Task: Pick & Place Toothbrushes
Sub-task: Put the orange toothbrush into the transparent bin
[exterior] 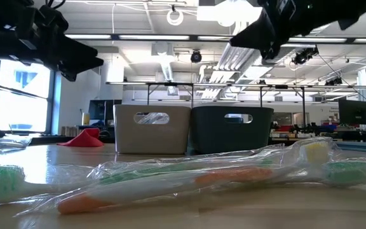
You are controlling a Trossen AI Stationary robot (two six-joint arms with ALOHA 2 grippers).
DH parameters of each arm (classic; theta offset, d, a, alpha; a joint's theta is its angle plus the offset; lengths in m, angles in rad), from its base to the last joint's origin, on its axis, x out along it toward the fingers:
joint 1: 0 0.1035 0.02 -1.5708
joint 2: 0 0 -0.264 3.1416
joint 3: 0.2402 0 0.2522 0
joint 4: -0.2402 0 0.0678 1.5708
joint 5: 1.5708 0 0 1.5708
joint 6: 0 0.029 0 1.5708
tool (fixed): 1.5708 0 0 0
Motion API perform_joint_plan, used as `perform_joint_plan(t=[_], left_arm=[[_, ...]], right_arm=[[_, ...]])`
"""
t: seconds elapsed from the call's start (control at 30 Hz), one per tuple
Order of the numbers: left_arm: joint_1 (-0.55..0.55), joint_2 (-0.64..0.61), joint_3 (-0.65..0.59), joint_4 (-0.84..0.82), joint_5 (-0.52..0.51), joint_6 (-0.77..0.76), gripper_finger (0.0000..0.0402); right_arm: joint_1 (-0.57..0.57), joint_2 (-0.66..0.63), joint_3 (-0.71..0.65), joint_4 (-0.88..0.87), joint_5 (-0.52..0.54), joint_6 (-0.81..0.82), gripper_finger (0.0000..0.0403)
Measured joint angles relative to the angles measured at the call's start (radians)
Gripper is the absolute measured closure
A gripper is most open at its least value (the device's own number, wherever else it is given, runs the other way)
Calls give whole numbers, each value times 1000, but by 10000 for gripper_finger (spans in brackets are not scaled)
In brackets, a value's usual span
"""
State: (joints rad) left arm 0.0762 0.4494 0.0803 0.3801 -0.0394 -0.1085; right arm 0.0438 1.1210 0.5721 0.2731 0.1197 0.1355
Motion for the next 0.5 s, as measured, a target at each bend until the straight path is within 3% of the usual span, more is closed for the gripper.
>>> perform_joint_plan(t=[0.2,0.5], left_arm=[[1,-152,0,-116,-19,-1,213],[1,-320,0,-275,-71,2,213]], right_arm=[[83,7,156,-280,108,-1,401],[115,157,346,-453,135,-8,401]])
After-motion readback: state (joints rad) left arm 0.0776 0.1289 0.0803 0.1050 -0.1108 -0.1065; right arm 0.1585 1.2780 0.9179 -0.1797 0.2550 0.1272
